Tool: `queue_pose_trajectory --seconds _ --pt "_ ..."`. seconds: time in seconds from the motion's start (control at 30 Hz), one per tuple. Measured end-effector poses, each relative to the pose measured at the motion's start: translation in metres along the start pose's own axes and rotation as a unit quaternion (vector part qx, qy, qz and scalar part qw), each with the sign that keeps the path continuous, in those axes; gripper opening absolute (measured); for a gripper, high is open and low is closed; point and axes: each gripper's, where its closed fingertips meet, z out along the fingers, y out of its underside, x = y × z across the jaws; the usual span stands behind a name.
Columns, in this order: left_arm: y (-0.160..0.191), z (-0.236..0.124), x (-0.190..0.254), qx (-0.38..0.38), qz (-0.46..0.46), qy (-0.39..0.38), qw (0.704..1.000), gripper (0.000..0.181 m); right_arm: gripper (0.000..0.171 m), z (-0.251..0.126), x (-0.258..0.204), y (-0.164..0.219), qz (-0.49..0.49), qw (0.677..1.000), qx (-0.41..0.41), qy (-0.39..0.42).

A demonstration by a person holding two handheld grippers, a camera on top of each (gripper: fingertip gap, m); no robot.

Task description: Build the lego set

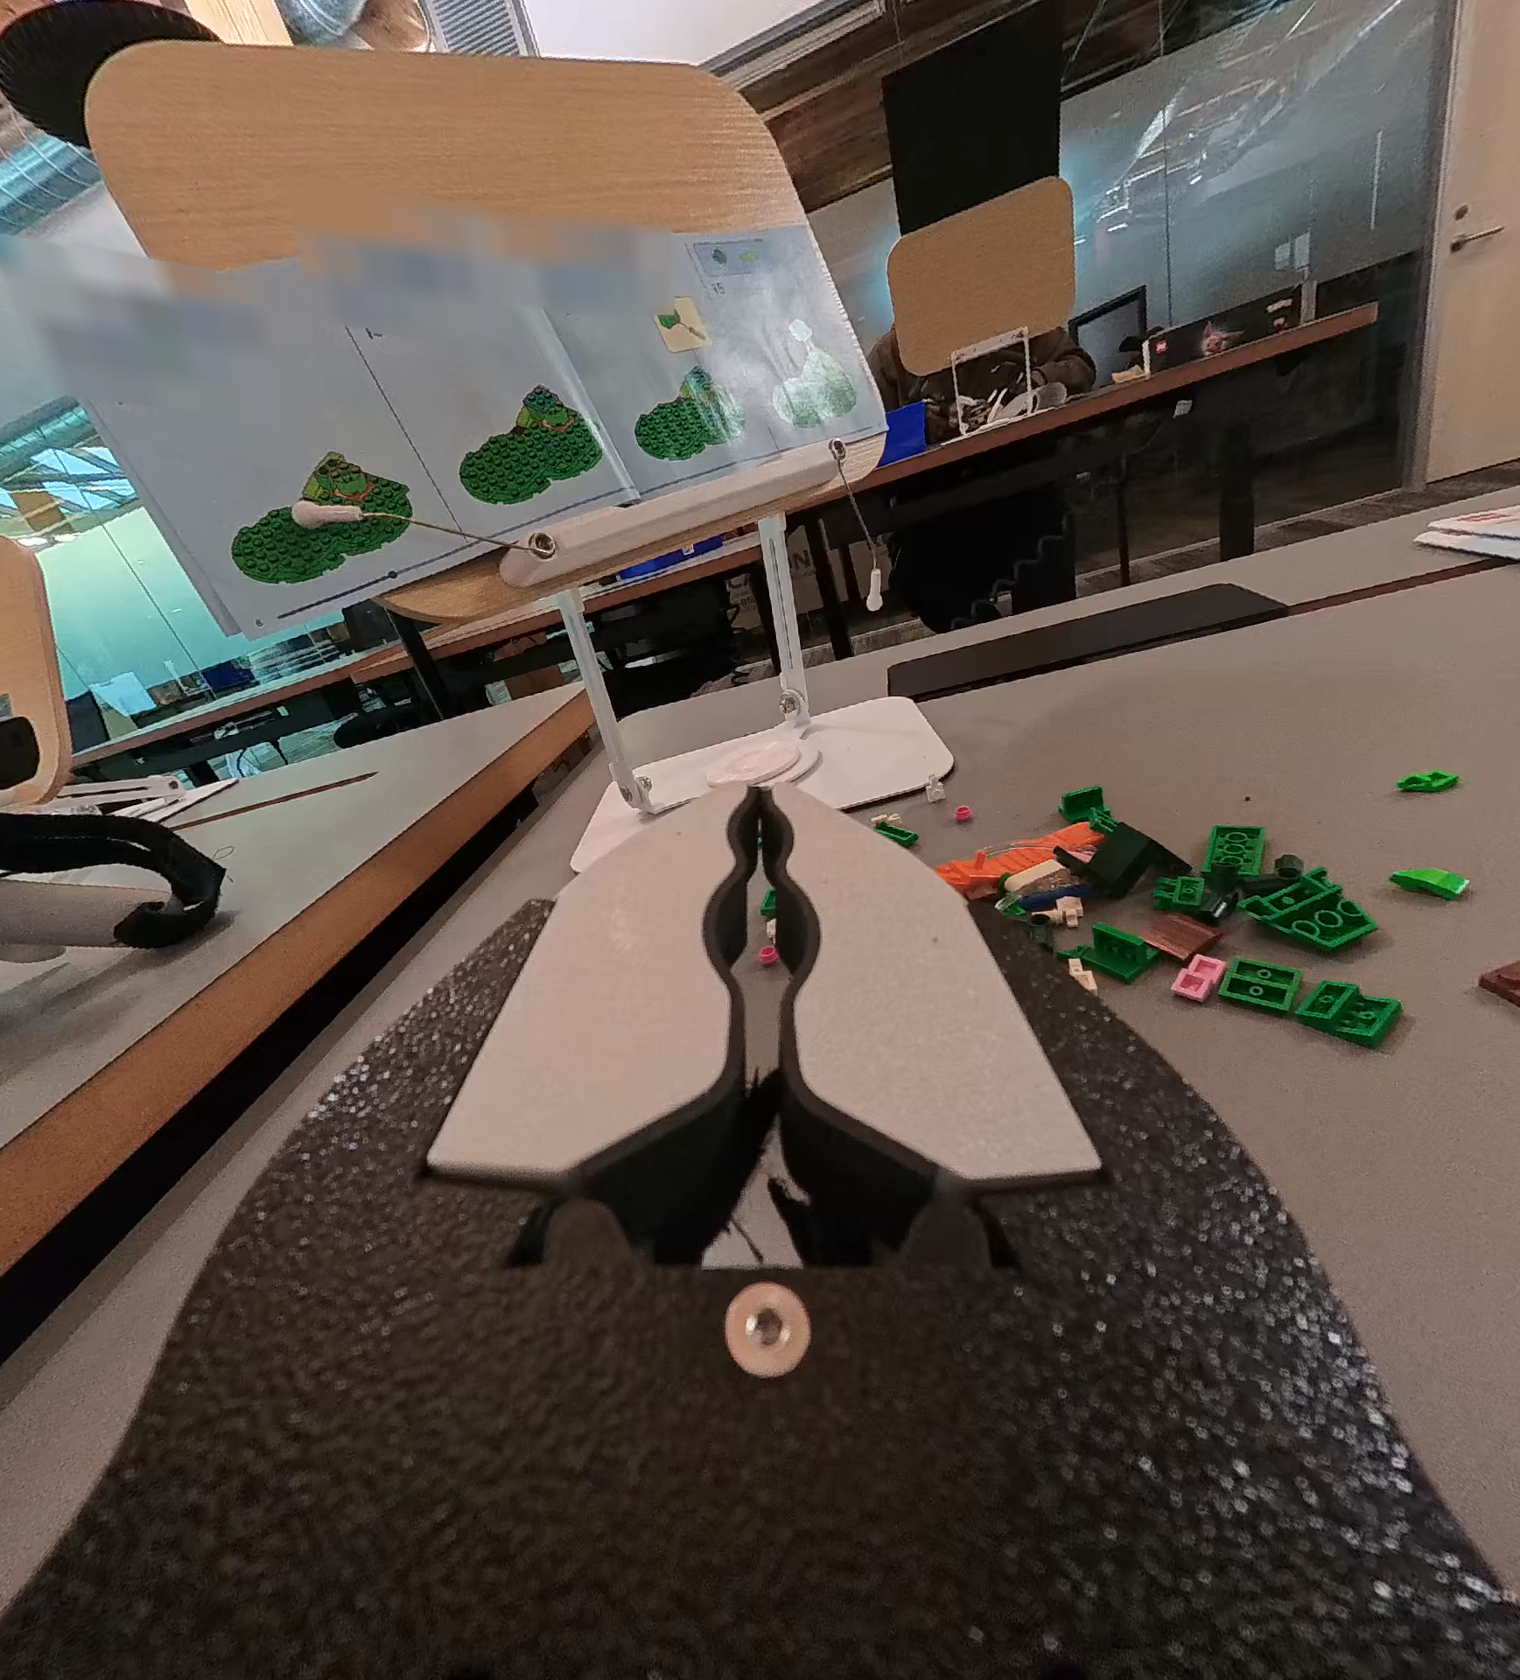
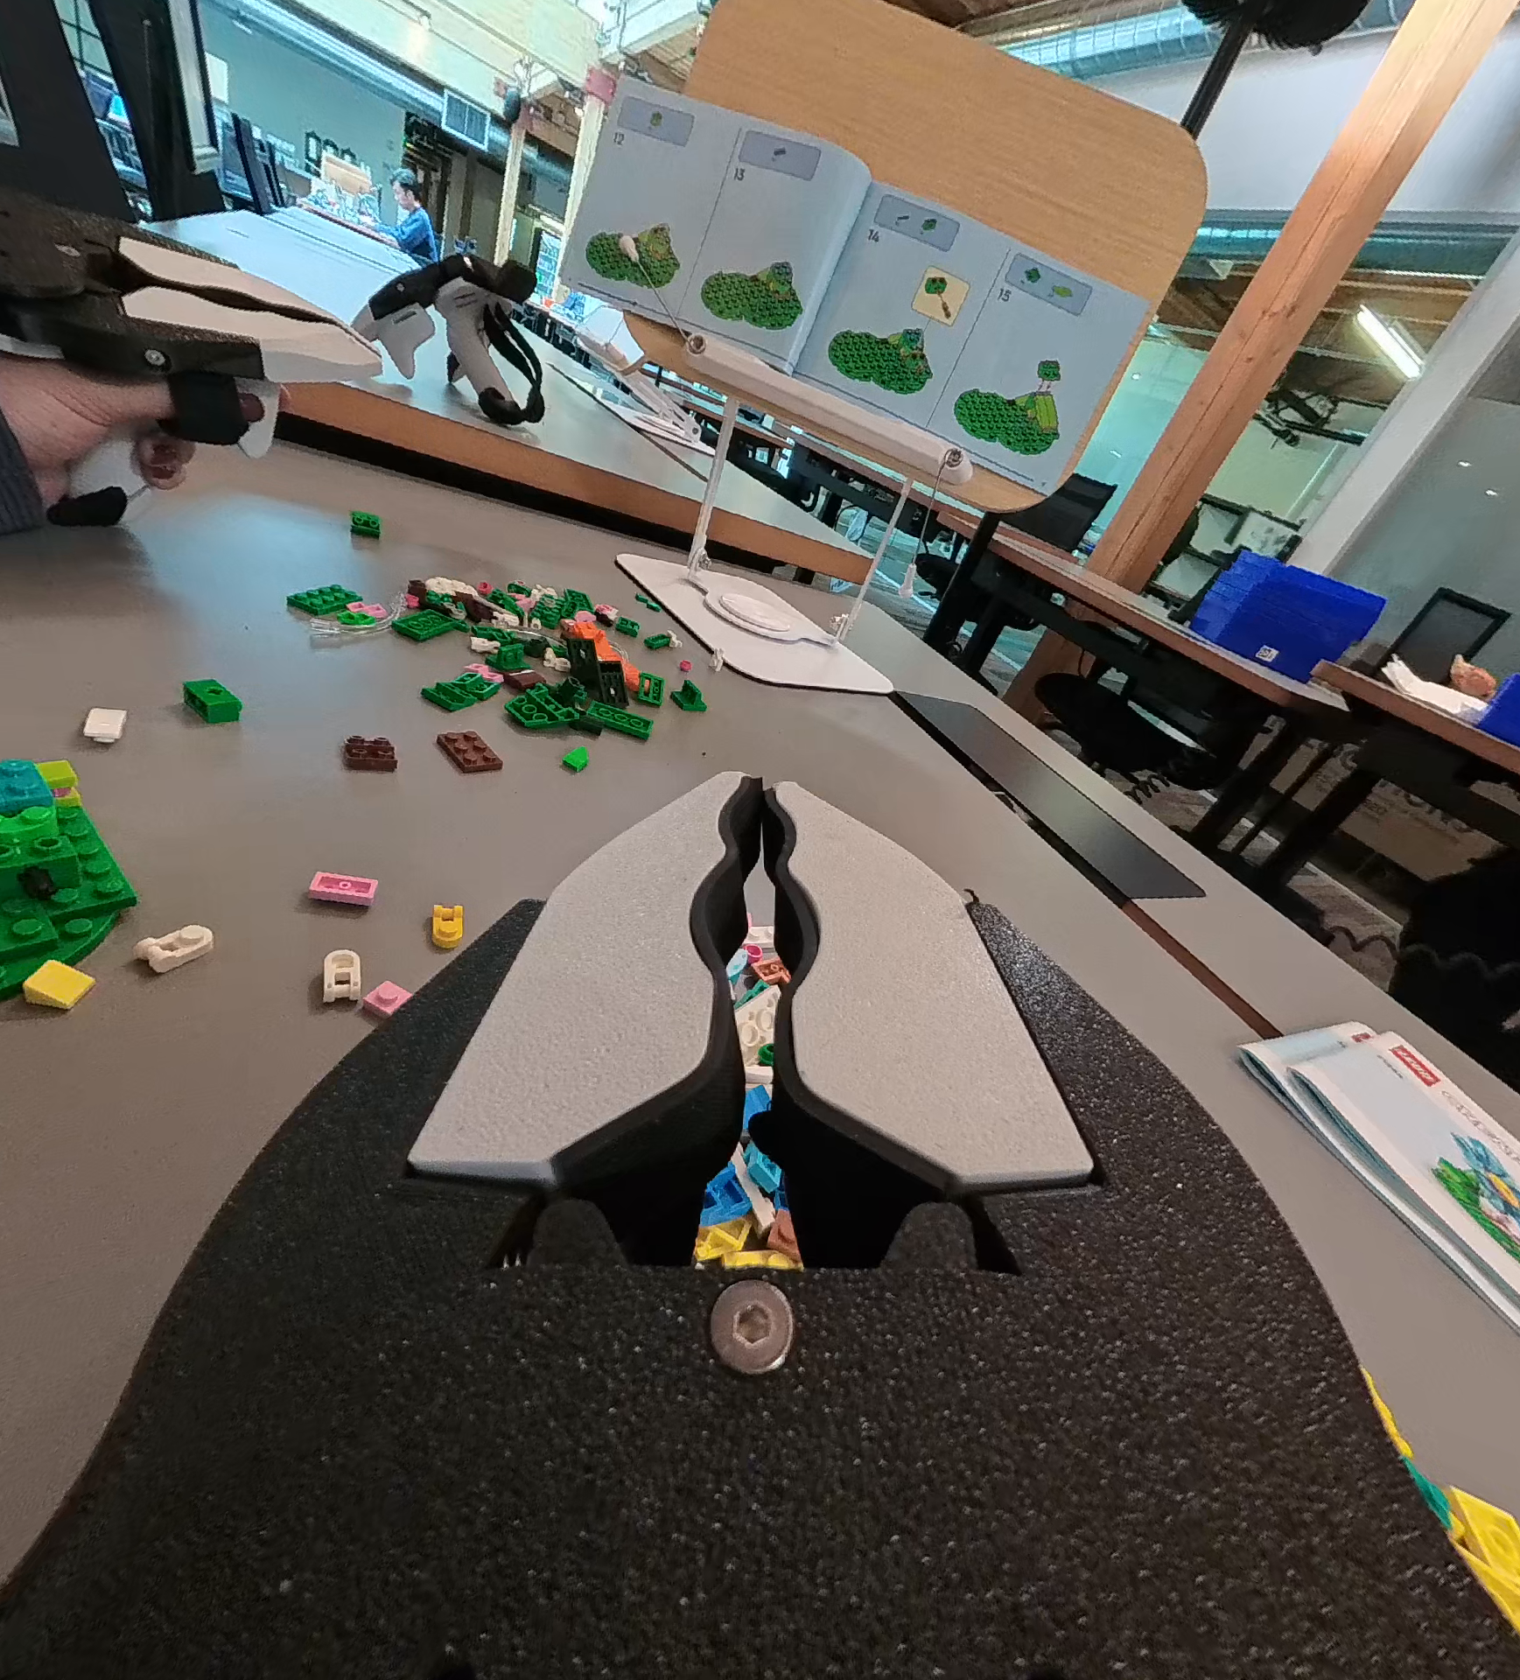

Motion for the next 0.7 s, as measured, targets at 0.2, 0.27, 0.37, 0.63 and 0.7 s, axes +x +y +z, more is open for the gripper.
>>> queue_pose_trajectory --seconds 0.2,0.27,0.37,0.63,0.7 --pt "0.000 0.000 0.001 0.000 0.001 0.002 1.000 0.000 0.000 -0.004 -0.002 0.001 0.000 1.000 -0.002 0.000" --pt "0.000 0.000 0.001 0.000 0.001 0.003 1.000 0.000 0.000 -0.006 -0.002 0.002 0.000 1.000 -0.002 0.000" --pt "0.000 0.000 0.002 0.000 0.003 0.005 1.000 0.000 0.000 -0.009 -0.002 0.003 0.001 1.000 -0.003 -0.001" --pt "0.000 0.000 0.002 0.000 0.004 0.007 1.000 0.000 0.000 -0.015 -0.003 0.004 0.002 1.000 -0.005 0.000" --pt "0.000 0.000 0.002 0.000 0.005 0.007 1.000 0.000 0.000 -0.016 -0.003 0.005 0.002 1.000 -0.005 0.000"
